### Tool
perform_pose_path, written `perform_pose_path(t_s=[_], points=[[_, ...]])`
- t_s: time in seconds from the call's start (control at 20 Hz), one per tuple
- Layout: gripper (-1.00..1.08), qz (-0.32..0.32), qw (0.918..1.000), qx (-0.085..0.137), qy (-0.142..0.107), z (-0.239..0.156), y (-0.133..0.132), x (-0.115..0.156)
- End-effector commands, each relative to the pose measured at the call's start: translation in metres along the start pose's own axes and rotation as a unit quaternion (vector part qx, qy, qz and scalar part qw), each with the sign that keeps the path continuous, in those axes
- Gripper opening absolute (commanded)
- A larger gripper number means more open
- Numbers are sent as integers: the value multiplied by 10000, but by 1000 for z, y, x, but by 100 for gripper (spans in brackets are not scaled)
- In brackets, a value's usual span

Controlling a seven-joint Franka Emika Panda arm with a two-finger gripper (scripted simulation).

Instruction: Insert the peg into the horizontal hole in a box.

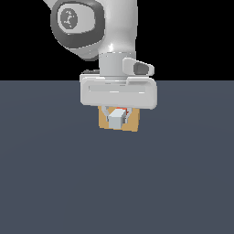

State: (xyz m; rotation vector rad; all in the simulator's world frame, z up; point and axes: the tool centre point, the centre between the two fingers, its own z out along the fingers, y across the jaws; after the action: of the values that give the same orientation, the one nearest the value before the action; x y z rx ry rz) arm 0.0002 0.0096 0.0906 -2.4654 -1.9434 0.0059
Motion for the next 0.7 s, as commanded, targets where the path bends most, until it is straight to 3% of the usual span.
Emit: perform_pose_path(t_s=[0.0,0.35,0.65], points=[[-100,-11,10000,-12,5,-1,0,16],[-100,-18,10000,-24,8,-3,0,64],[-100,-20,10000,-26,8,-3,2,74]])
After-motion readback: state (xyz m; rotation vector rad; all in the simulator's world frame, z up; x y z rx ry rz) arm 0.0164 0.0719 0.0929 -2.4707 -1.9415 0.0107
